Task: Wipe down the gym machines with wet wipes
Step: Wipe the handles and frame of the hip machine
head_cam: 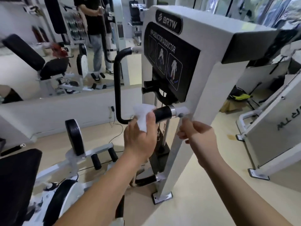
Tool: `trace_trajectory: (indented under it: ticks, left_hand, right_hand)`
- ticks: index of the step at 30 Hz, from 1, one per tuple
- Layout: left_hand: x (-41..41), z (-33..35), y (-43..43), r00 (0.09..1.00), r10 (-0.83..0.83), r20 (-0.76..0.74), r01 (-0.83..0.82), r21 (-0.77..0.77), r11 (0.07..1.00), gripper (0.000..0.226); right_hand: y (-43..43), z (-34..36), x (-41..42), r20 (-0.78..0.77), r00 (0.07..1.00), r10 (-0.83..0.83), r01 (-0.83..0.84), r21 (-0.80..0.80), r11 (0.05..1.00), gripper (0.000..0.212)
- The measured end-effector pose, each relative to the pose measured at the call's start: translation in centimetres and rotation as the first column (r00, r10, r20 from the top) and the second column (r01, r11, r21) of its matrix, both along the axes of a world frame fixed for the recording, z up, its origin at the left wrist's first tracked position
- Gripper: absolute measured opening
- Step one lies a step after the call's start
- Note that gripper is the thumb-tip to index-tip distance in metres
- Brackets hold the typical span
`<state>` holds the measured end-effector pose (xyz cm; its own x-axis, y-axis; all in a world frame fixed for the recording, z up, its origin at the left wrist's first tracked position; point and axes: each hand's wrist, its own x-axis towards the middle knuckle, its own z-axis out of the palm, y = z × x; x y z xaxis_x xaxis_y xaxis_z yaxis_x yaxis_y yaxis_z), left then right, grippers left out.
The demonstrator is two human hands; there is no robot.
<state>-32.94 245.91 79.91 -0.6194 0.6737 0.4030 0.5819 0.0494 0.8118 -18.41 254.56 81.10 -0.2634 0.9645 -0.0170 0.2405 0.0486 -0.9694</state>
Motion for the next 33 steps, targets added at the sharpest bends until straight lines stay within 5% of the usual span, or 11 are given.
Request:
trace_trajectory:
  ticks: [4,7,11,14,17,19,21,23,26,29,33]
  left_hand:
    - [0.2,-3.1,-1.5,0.833,0.033,0.553,-0.084,0.068,0.994,0.056]
    - [0.7,-0.4,-0.8,0.789,0.197,0.582,-0.120,-0.169,0.978,0.060]
    - [2.5,6.3,1.9,0.992,0.076,-0.104,-0.113,-0.424,0.899,0.058]
    - [4.1,8.1,4.2,0.846,-0.063,-0.529,-0.248,-0.497,0.832,0.049]
    - [4.6,7.7,4.2,0.803,-0.101,-0.588,-0.197,-0.420,0.886,0.049]
    - [3.2,6.4,2.5,0.855,-0.079,-0.513,-0.111,-0.331,0.937,0.050]
    - [0.5,4.0,0.7,0.985,-0.038,-0.167,-0.007,-0.263,0.965,0.054]
    - [-1.2,1.6,-1.2,0.955,-0.038,0.294,0.094,-0.178,0.980,0.059]
    - [-1.7,0.2,-1.1,0.891,-0.027,0.453,0.091,-0.120,0.989,0.063]
    - [-0.4,3.6,0.4,0.959,0.103,0.265,-0.007,-0.341,0.940,0.065]
    - [3.1,7.4,3.9,0.914,-0.042,-0.404,-0.166,-0.466,0.869,0.047]
  right_hand:
    - [0.8,0.0,1.0,-0.021,0.997,-0.079,0.081,0.110,0.991,0.043]
    - [1.5,-0.6,1.5,-0.030,0.982,-0.185,0.187,0.175,0.967,0.053]
    - [1.9,-0.8,1.7,-0.016,0.967,-0.256,0.253,0.209,0.945,0.109]
    - [2.5,-0.7,1.4,-0.051,0.976,-0.211,0.215,0.116,0.970,0.142]
    - [3.3,-0.3,0.7,-0.114,0.976,-0.186,0.194,0.068,0.979,0.147]
    - [3.8,0.0,0.0,-0.183,0.969,-0.168,0.182,0.065,0.981,0.141]
    - [4.1,0.0,-0.8,-0.248,0.948,-0.198,0.215,0.042,0.976,0.138]
    - [4.1,-0.2,-1.4,-0.258,0.933,-0.249,0.264,0.025,0.964,0.131]
    - [4.0,-0.3,-2.0,-0.228,0.925,-0.304,0.324,0.057,0.944,0.119]
    - [4.0,-0.2,-2.4,-0.209,0.919,-0.335,0.354,0.057,0.934,0.114]
    - [3.8,0.0,-2.4,-0.206,0.915,-0.346,0.364,0.055,0.930,0.118]
